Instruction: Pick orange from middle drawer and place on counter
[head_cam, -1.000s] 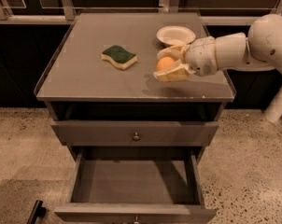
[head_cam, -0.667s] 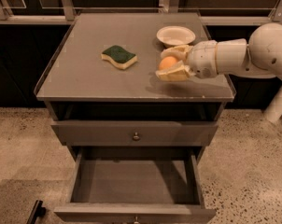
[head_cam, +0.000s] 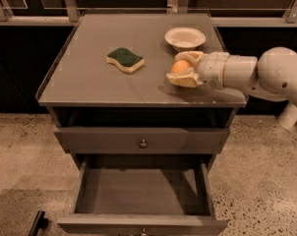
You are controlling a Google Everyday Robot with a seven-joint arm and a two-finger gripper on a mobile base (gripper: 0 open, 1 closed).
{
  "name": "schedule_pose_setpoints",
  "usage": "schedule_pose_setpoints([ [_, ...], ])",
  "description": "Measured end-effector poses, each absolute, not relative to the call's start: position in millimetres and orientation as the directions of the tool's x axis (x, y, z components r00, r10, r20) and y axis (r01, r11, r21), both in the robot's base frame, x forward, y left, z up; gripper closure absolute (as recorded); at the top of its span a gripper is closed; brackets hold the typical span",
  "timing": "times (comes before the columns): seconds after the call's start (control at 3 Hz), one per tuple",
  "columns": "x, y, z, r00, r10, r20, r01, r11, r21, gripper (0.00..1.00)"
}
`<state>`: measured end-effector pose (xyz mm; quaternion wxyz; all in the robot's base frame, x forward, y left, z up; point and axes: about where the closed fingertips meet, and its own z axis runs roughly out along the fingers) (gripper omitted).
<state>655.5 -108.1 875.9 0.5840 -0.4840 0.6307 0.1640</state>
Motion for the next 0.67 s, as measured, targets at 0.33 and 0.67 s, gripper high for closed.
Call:
schedule_pose_setpoints([
  [0.33, 658.9, -109.0, 877.6, 0.152, -0.418, -0.896, -0.793, 0.490, -0.363, 0.81],
  [0.67, 658.9, -109.0, 877.6, 0.152, -0.418, -0.896, -0.793, 0.490, -0.363, 0.59],
])
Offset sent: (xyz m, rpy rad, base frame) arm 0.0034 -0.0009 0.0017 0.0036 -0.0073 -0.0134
